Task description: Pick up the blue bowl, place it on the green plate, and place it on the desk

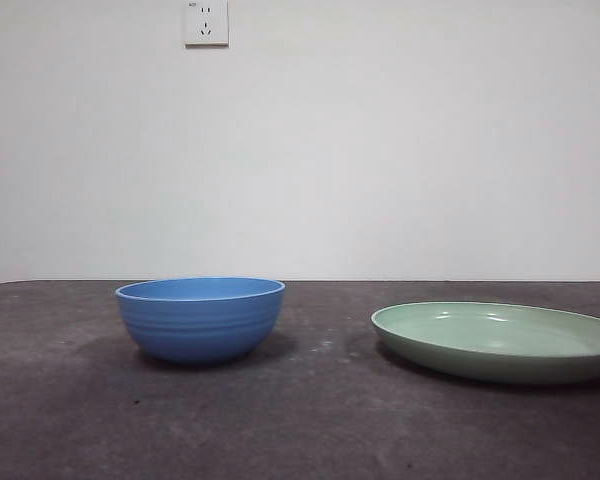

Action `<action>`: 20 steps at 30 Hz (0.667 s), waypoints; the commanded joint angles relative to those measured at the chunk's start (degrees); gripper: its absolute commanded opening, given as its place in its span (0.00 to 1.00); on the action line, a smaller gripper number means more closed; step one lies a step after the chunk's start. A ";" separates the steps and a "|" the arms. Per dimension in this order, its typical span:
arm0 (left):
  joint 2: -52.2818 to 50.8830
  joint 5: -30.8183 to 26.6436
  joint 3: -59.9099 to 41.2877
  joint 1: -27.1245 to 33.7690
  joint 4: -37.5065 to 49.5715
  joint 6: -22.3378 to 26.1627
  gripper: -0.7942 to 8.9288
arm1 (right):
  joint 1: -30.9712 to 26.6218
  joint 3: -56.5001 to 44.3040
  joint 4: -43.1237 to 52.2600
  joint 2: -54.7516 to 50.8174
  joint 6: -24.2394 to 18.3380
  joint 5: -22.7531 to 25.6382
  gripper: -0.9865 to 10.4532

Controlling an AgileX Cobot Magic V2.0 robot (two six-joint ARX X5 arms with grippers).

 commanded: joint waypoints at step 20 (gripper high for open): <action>-0.07 3.39 2.32 0.15 1.86 -24.20 0.09 | -0.07 2.29 0.28 -0.09 13.49 -2.12 0.09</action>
